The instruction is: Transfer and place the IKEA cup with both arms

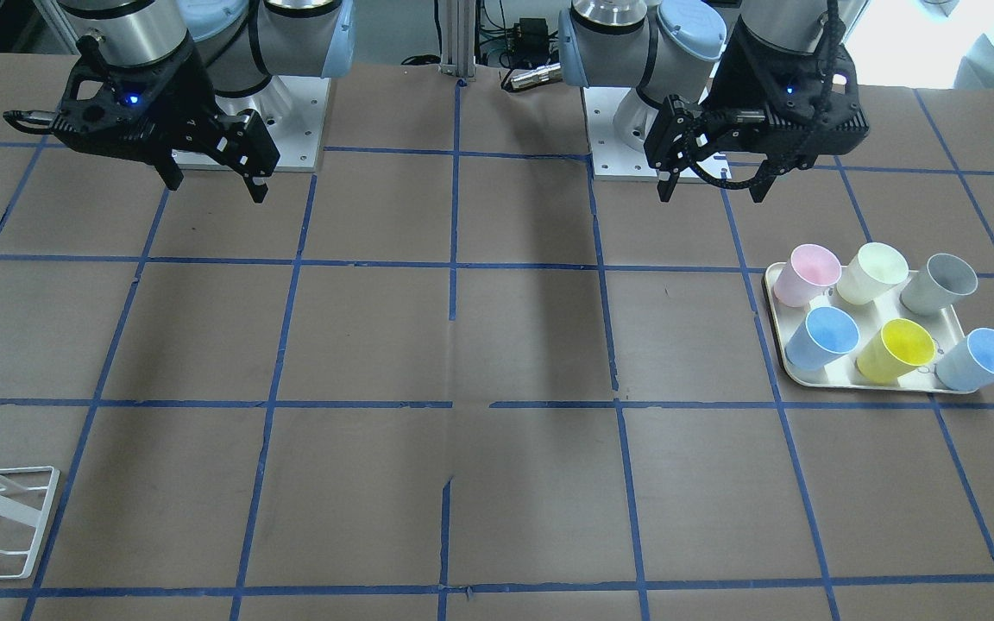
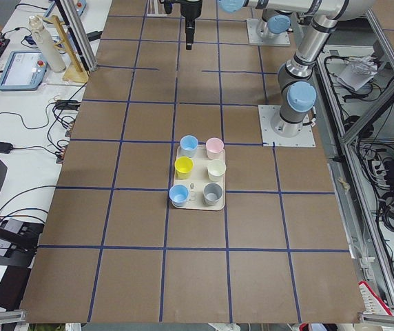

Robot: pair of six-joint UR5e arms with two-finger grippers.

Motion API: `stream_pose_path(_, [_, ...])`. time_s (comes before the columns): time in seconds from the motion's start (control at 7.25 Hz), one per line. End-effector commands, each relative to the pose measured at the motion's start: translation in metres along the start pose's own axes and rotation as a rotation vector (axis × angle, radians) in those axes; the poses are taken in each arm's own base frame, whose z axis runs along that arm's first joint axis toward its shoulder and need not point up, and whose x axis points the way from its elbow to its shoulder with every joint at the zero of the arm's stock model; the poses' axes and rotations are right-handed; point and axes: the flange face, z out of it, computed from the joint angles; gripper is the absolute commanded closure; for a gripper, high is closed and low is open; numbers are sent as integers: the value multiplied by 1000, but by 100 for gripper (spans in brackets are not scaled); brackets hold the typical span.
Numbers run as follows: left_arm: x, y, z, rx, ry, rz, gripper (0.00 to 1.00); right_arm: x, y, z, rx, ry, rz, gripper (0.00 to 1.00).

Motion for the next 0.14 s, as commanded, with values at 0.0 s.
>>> stream_pose_path(0.0, [0,-4,0,3,9,-5,0,0,0,0,1,-2,3,0])
